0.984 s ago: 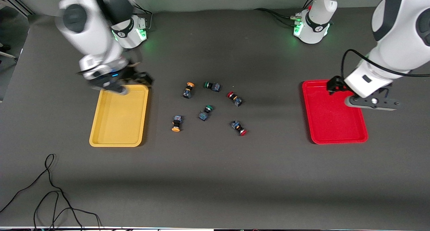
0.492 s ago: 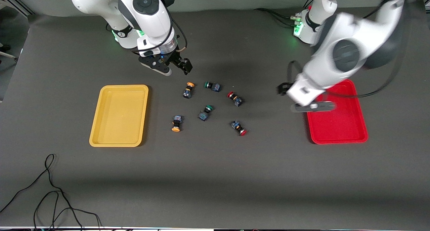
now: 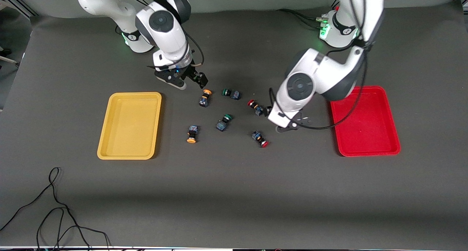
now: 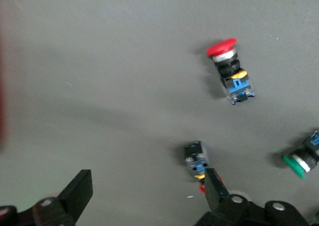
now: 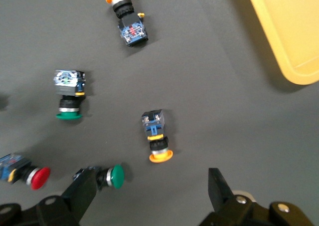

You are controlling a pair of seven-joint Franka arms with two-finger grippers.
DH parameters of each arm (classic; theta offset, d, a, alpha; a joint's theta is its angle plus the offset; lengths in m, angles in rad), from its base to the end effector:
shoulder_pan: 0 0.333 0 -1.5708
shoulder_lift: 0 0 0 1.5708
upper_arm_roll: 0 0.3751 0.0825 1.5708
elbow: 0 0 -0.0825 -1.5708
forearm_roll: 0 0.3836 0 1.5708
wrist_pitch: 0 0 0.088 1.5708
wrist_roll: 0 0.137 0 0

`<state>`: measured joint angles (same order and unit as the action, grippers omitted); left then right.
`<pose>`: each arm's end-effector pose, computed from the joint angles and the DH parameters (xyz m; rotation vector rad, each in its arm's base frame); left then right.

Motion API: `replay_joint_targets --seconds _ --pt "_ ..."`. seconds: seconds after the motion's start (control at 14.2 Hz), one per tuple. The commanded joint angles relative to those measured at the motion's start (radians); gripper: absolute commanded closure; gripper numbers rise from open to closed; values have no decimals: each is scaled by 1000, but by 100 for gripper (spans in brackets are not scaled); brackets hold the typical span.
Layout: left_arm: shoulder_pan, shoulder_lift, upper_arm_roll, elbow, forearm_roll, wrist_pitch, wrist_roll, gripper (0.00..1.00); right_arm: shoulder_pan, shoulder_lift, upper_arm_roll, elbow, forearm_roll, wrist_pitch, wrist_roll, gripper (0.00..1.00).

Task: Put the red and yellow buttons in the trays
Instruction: 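Move both grippers from the trays toward the cluster of buttons, then grasp yellow button with the right gripper while the left gripper grasps red button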

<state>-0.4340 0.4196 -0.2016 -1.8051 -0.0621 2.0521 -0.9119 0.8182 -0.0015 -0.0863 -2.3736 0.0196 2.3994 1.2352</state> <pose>0.5233 -0.3790 0.3294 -3.0658 -0.4947 0.3316 0.3714 0.3344 0.3556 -3.0077 0.7962 -0.0059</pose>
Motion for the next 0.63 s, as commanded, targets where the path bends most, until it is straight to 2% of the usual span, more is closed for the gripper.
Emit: replay_joint_targets --seconds 0.0,0.28,0.42,0.56 --pt "-55 28 4 -94 -60 158 -137 1 7 122 -6 8 0 125 26 0" --pt "-72 103 -25 -124 -111 236 -257 5 7 300 -6 10 -1 321 30 0" --pt "-89 119 -27 -164 -131 325 -260 7 9 351 -6 10 -1 378 30 0" --pt "-91 131 -27 -165 -137 341 -265 12 12 385 -6 11 -1 414 30 0"
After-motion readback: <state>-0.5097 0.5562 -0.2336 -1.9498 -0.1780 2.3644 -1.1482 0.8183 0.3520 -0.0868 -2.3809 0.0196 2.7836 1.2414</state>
